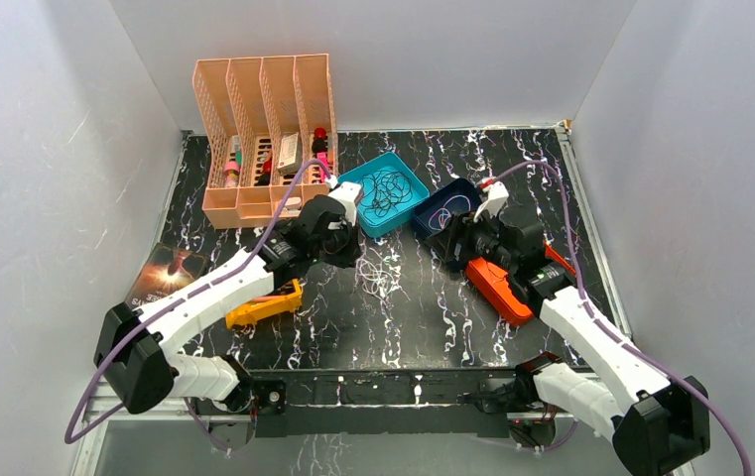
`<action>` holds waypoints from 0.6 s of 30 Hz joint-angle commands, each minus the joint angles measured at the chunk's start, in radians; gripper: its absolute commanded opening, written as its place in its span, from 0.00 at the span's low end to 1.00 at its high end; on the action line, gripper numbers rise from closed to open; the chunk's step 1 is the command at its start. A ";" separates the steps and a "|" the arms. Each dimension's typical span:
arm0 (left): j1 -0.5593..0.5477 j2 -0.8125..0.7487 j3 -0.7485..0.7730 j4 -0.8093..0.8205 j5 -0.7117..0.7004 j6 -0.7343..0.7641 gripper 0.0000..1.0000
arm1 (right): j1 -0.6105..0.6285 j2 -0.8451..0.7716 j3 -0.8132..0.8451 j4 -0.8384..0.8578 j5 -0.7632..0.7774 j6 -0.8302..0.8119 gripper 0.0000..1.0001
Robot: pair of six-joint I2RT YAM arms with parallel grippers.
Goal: Untangle the cables
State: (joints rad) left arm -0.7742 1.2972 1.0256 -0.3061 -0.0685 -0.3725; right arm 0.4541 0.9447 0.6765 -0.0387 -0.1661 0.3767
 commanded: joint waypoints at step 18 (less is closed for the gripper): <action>0.004 -0.077 0.203 -0.022 0.193 0.086 0.00 | 0.240 0.105 -0.163 0.795 -0.257 -0.232 0.80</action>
State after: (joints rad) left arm -0.7742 1.2404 1.1725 -0.3187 0.0544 -0.3042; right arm 0.6643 1.0069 0.5148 0.4835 -0.4652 0.2054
